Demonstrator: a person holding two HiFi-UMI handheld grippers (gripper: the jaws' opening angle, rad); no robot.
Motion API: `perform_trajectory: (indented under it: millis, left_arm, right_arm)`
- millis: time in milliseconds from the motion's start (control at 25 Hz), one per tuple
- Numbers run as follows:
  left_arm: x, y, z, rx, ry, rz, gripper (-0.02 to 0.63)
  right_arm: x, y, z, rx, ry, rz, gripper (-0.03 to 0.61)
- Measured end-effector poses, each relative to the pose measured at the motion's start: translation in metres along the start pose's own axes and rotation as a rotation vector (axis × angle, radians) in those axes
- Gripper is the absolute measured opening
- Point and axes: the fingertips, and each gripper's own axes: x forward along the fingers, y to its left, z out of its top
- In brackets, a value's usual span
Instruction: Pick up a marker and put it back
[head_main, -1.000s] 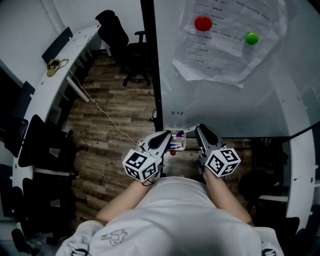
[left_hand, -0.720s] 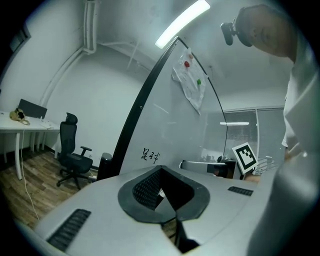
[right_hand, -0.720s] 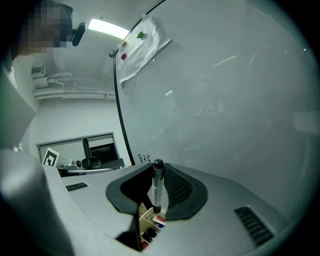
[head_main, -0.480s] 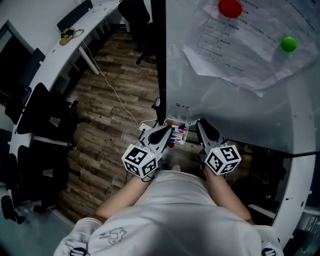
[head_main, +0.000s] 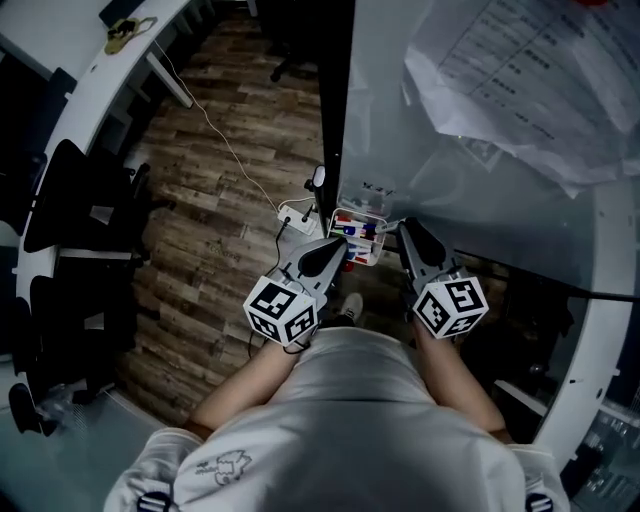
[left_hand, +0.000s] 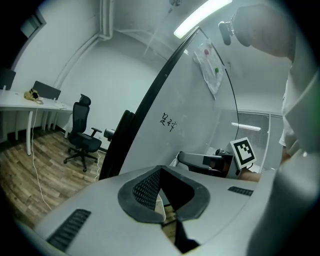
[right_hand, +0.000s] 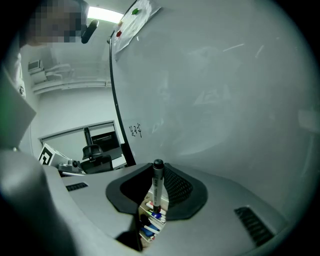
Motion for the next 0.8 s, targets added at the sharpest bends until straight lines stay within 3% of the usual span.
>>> perform_trajectory:
  millis: [520,800]
  left_arm:
    - [0.004,0.011,-0.01,-0.004,-0.011,0.0,0.005]
    - [0.003,0.011,-0.017,-0.057,-0.009,-0.006,0.005]
  right_arm:
    - [0.012,-0.013,-0.019,0.023,0.031,-0.019,0.078]
    - [0.012,-0.01,-0.028,-0.01,0.065,-0.019,0.078]
